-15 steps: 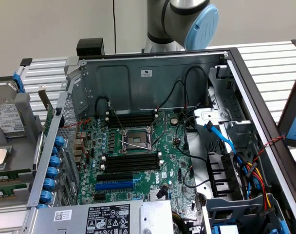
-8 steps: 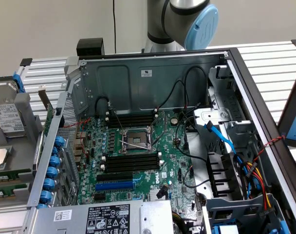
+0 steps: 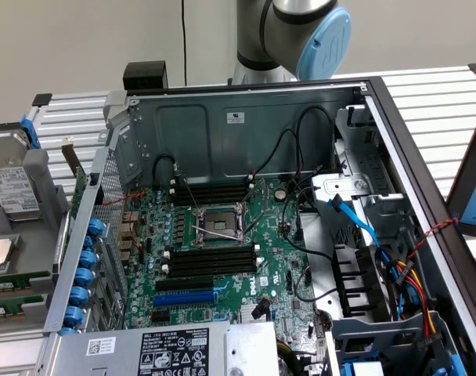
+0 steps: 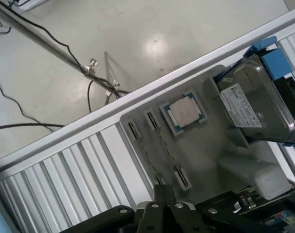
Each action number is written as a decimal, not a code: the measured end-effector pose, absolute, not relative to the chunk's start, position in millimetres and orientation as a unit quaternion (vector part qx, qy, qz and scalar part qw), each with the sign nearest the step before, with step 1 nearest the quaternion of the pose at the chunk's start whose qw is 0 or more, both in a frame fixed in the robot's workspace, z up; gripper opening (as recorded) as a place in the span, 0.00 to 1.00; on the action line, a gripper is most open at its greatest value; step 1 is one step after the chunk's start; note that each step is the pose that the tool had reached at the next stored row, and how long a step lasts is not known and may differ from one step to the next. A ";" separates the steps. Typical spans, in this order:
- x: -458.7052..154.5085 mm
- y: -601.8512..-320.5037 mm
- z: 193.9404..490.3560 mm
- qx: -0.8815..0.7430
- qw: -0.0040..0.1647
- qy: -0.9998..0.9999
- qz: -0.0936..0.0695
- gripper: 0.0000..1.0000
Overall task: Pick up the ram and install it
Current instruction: 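Reach for the ram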
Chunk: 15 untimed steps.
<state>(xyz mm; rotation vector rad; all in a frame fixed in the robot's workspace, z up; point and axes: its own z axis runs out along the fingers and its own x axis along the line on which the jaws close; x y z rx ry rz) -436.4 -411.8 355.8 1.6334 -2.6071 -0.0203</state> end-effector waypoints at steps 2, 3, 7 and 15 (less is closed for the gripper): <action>-436.4 -411.8 355.8 0.546 0.033 -0.837 -0.006 0.11; -436.4 -411.8 355.8 0.554 0.033 -0.832 -0.006 0.11; -436.4 -411.8 355.8 0.584 0.033 -0.811 -0.005 0.11; -436.4 -411.8 355.7 0.641 0.033 -0.767 -0.002 0.11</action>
